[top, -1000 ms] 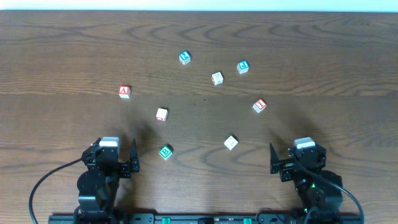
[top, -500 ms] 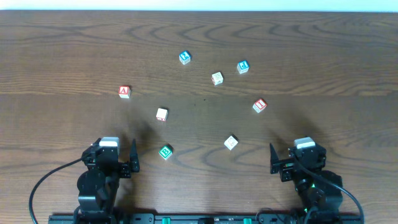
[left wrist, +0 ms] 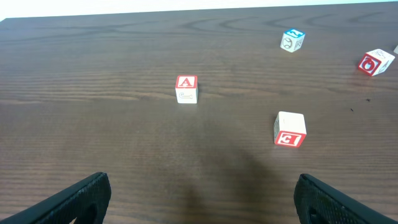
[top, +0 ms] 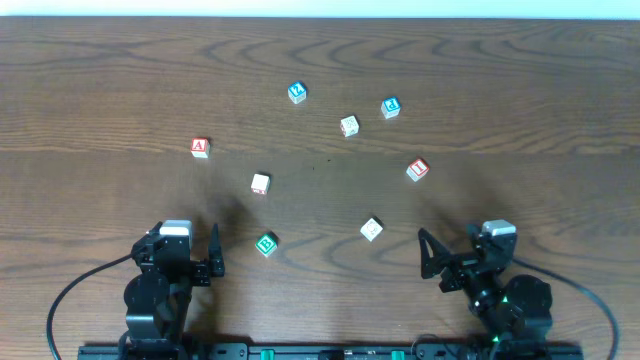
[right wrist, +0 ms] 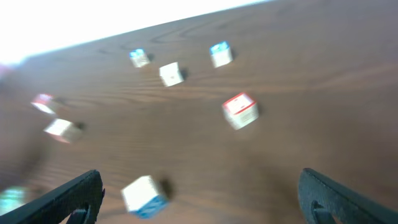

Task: Spell out Ai2
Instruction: 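Move the right gripper forward over the red I block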

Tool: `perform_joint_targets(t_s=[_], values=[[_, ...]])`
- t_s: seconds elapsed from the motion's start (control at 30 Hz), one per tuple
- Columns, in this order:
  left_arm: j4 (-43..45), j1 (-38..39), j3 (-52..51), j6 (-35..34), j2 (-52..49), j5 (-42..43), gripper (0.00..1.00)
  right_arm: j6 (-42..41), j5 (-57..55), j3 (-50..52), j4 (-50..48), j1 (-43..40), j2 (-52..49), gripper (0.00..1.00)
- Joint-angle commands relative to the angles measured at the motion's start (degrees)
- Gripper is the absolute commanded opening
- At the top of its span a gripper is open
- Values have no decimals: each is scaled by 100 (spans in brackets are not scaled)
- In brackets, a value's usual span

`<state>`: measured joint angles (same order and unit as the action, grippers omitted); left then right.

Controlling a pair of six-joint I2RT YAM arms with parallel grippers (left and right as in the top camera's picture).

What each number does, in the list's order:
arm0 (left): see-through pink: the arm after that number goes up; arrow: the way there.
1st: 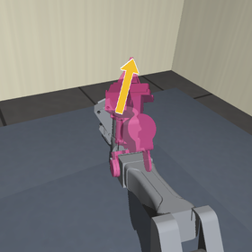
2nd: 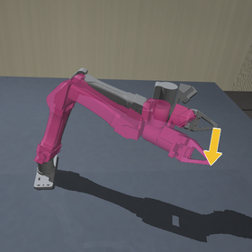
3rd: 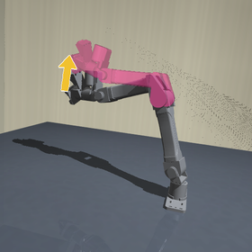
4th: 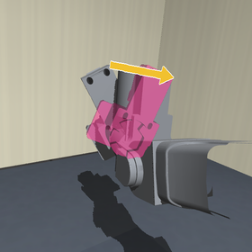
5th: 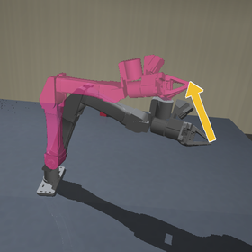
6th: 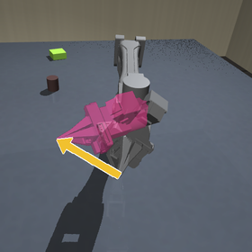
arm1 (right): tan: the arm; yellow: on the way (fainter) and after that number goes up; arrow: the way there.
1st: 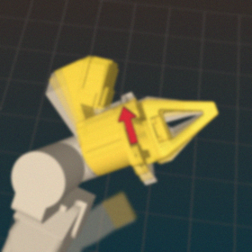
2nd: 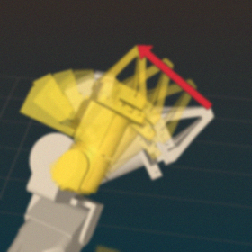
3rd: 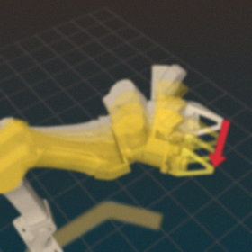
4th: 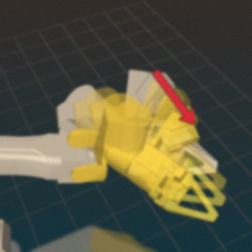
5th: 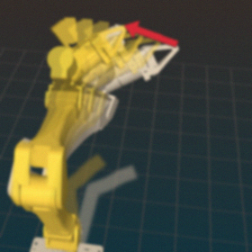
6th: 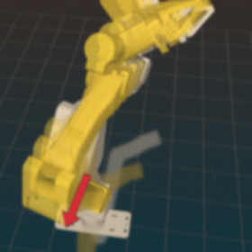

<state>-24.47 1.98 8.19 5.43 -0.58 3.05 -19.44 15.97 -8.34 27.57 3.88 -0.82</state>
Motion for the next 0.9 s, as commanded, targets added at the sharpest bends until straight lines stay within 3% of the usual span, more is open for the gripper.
perform_joint_targets(t_s=[0.0, 0.2, 0.47, 0.63, 0.87], values=[[-59, -24, -96, 57, 31, 61, 96, -1410, 295, 26, -20, 31, 52, 99], [-59, -24, -96, 57, 31, 61, 95, -2159, -570, 26, -929, 26, 52, 100], [-59, -24, -96, 57, 31, 61, 95, -2015, -1123, -2, -2671, -264, -271, 99], [-59, -24, -96, 57, 31, 61, 95, -1652, -859, -365, -3322, -743, -1198, 99], [-59, -24, -96, 57, 31, 61, 95, -398, 592, -2072, -3239, -1453, -3781, 99]])
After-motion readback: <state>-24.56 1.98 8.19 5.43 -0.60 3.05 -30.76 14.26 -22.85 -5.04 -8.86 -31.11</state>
